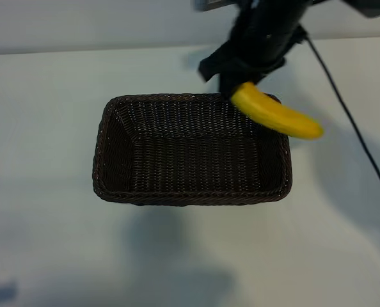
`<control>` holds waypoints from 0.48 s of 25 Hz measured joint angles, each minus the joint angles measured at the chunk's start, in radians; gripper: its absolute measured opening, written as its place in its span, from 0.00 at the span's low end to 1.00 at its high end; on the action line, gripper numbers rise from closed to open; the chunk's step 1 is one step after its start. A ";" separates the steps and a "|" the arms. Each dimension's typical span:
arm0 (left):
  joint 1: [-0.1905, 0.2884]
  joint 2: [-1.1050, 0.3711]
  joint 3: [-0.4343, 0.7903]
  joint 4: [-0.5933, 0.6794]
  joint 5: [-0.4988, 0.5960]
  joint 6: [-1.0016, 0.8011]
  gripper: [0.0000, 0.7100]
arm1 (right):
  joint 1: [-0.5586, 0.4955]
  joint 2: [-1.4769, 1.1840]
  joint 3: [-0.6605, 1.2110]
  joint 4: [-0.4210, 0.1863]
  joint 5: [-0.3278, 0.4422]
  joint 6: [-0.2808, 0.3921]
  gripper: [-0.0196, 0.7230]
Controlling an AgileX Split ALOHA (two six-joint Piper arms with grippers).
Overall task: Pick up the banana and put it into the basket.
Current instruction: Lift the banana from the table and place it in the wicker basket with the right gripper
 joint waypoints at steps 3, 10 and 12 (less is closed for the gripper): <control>0.000 0.000 0.000 0.000 0.000 0.000 0.77 | 0.075 0.000 -0.004 -0.064 0.003 -0.117 0.62; 0.000 0.000 0.000 0.000 0.000 0.001 0.77 | 0.213 0.000 -0.006 -0.123 0.005 -0.346 0.62; 0.000 0.000 0.000 0.000 0.000 0.001 0.77 | 0.236 0.000 -0.006 -0.129 0.005 -0.394 0.62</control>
